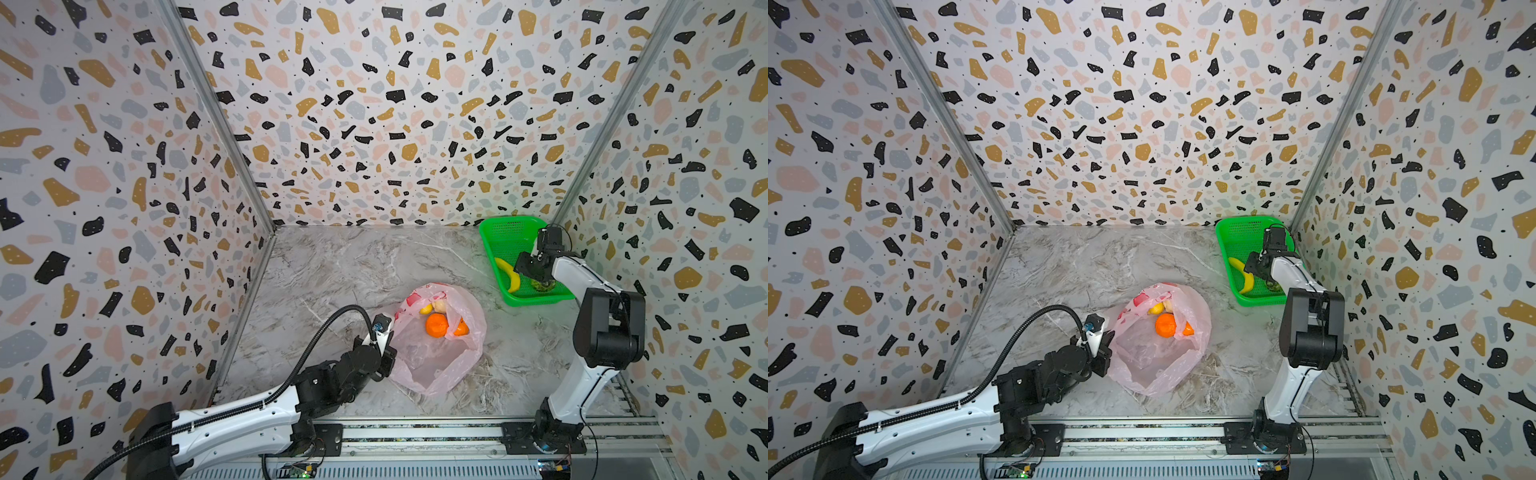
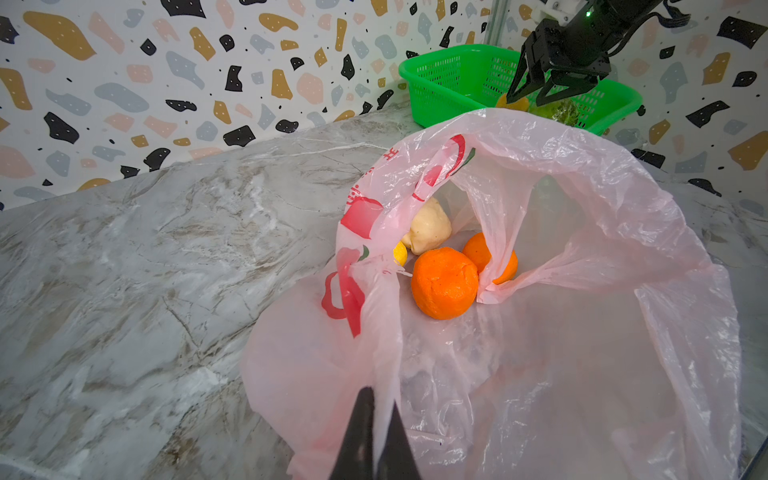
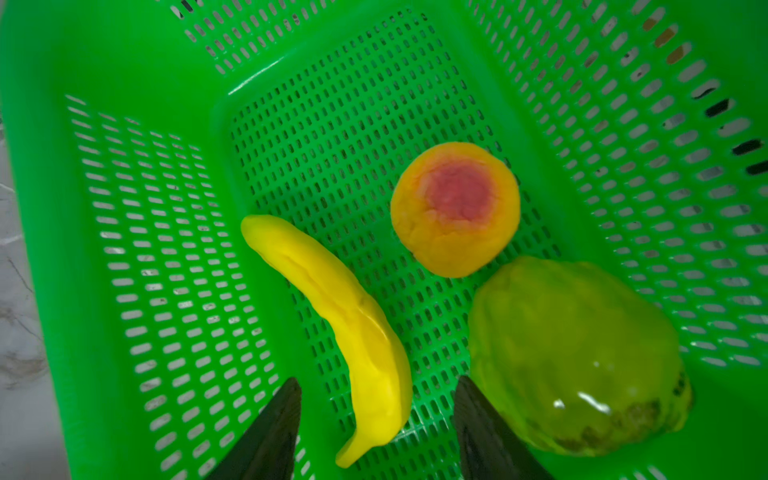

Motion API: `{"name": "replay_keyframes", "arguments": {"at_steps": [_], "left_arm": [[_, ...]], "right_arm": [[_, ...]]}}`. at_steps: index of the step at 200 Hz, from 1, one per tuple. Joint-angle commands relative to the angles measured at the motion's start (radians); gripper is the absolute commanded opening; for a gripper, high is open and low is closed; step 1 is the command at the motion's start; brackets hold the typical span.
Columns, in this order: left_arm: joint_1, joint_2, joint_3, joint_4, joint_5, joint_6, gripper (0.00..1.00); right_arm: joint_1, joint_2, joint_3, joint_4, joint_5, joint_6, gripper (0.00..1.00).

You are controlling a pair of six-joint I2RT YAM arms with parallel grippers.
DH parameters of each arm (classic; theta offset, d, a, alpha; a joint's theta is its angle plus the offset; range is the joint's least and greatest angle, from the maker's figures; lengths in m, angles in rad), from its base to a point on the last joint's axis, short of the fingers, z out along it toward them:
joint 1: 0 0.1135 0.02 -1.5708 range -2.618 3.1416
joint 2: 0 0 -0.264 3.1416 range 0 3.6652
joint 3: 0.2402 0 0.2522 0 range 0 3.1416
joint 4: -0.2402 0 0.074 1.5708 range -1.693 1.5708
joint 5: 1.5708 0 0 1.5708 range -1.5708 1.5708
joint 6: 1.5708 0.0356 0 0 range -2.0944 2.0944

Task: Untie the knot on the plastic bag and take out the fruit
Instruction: 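Move the right gripper back over the bag opening toward the oranges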

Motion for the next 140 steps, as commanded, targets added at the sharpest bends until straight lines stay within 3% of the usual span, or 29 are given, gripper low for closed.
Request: {"name": "replay_keyframes", "arguments": {"at_steps": [1,41,65,101,140], "left_arm": [[-0.004,-0.008,0.009,0.039,0.000,0.005,0.00],[-0.004,-0.011,0.006,0.043,-0.006,0.005,0.00],[-0.004,-0.015,0.002,0.048,-0.014,0.005,0.00],[-0.004,-0.012,0.001,0.049,-0.014,-0.003,0.00],[-0.004,-0.003,0.010,0.068,-0.013,-0.001,0.00]], "right_arm": [[-0.003,-0.093,-0.009,-0.005,-0.027,0.010,0.61],[0.035,-0.222,-0.062,-0.038,-0.107,0.004,0.67],[0.117,-0.326,-0.084,-0.089,-0.145,-0.009,0.70],[0.309,-0.478,-0.111,-0.192,-0.169,-0.026,0.71],[0.607,-0.597,-0.207,-0.260,-0.141,0.053,0.71]]}}
